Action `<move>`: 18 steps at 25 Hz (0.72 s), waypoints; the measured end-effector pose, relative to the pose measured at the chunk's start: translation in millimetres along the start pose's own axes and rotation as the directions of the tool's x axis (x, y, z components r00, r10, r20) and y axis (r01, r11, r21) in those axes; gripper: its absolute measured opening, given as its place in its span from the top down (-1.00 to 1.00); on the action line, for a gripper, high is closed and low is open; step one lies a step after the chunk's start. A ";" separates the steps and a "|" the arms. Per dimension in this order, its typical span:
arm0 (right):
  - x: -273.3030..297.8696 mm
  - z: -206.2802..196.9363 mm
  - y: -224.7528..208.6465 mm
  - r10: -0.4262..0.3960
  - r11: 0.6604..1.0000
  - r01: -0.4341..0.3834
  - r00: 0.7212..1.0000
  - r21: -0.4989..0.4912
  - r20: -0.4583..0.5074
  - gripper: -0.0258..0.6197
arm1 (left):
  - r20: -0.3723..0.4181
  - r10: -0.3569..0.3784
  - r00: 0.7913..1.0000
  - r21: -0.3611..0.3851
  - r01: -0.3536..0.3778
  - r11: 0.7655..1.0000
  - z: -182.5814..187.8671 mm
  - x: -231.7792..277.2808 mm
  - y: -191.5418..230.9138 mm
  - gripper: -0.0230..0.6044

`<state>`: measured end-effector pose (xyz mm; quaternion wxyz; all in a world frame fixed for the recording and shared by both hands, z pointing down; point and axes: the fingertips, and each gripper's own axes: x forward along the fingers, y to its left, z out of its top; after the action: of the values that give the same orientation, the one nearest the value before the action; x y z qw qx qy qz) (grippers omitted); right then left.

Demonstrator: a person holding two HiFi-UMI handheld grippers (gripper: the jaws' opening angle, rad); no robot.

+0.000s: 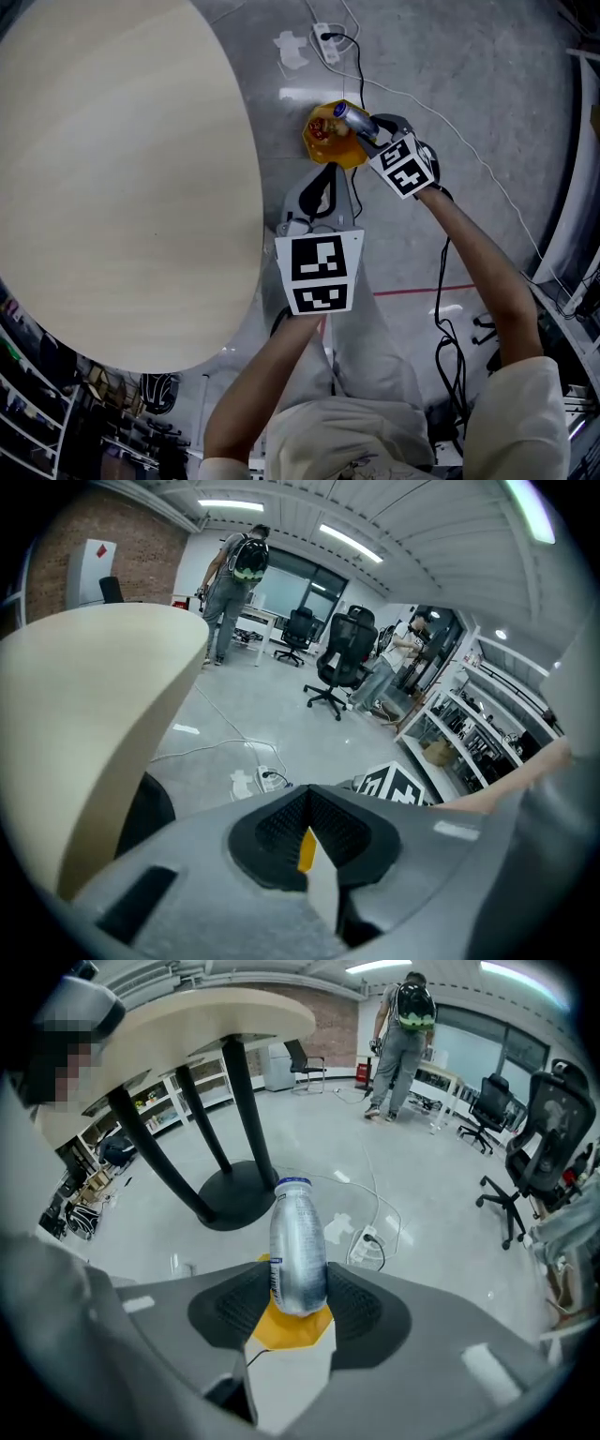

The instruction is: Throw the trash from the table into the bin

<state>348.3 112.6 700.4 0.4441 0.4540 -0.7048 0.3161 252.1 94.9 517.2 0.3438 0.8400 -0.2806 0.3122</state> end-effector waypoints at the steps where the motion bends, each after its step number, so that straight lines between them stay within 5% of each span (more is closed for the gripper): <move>1: 5.3 -7.1 4.4 0.006 1.000 -0.006 1.000 0.000 -0.015 0.32 | -0.006 -0.001 1.000 0.002 0.001 1.000 -4.6 1.5 1.1 0.91; 8: 34.7 -42.9 23.4 0.024 0.999 -0.027 0.995 -0.025 -0.100 0.30 | -0.029 0.005 1.000 -0.006 -0.006 1.000 -27.0 4.7 8.5 0.91; 11: 40.3 -50.9 23.9 0.027 0.998 -0.034 0.991 -0.051 -0.131 0.08 | -0.032 0.004 0.999 -0.001 -0.004 1.000 -30.2 4.9 11.3 0.91; 18: 23.1 -41.7 10.6 0.009 0.999 -0.014 0.995 -0.050 -0.104 0.09 | -0.023 -0.005 1.000 0.008 0.005 1.000 -27.0 0.0 3.3 0.91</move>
<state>348.2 143.8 737.9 0.4898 0.4215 -0.6911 0.3237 240.9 113.3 533.8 0.3444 0.8384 -0.2733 0.3221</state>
